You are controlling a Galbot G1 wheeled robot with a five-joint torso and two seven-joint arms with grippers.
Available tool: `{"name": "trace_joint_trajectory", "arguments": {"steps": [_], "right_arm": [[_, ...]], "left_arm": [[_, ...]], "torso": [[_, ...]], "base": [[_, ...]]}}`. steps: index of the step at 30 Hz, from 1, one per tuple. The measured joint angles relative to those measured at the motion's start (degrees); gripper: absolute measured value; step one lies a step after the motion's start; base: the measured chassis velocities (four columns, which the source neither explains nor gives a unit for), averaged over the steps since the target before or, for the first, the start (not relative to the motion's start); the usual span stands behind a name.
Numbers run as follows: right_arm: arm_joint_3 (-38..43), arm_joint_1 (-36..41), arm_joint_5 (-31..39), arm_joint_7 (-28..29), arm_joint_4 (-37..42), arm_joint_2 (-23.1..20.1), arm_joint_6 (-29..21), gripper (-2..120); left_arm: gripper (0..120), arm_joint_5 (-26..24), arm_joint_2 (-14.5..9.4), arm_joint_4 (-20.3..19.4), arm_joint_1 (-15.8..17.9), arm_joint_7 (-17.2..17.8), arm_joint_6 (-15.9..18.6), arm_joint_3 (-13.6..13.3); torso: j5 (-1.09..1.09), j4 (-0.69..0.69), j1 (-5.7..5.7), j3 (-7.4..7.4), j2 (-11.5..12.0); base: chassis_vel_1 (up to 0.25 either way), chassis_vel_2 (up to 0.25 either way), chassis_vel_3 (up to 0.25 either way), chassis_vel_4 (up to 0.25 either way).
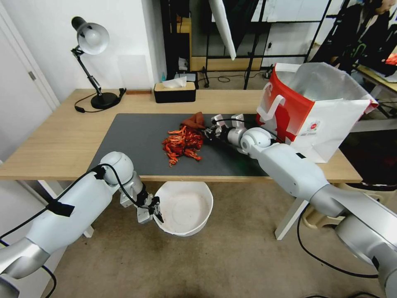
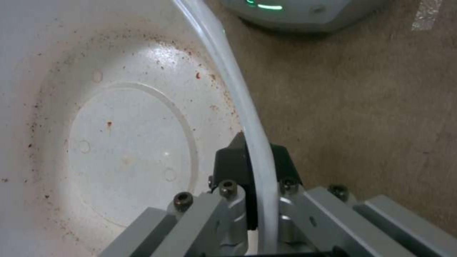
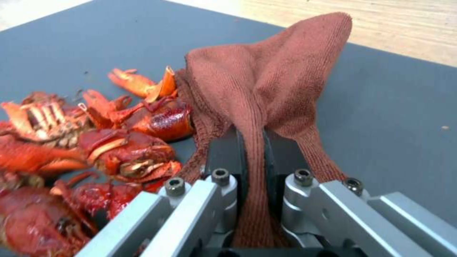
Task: Sweep shrimp from table into container with towel, then put container into takeout bag.
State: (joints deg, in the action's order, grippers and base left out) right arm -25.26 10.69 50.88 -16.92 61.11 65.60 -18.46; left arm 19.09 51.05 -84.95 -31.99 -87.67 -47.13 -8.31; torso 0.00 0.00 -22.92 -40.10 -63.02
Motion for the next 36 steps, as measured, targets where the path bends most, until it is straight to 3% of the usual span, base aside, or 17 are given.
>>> {"name": "trace_joint_trajectory", "arguments": {"steps": [27,36], "right_arm": [[0.0,5.0,3.8,3.1,13.8,-8.8,-2.3,5],[1.0,6.9,4.3,3.9,16.4,-10.0,-2.7,5]], "left_arm": [[0,0.3,0.9,1.0,1.5,0.0,0.0,0.2],[0,0.8,1.4,1.0,2.0,0.0,0.0,0.0]], "torso": [[0.0,0.0,0.0,0.0,0.0],[0.0,-0.01,0.0,0.0,0.0]], "base": [[0.0,0.0,0.0,0.0],[0.0,0.0,0.0,0.0]]}}
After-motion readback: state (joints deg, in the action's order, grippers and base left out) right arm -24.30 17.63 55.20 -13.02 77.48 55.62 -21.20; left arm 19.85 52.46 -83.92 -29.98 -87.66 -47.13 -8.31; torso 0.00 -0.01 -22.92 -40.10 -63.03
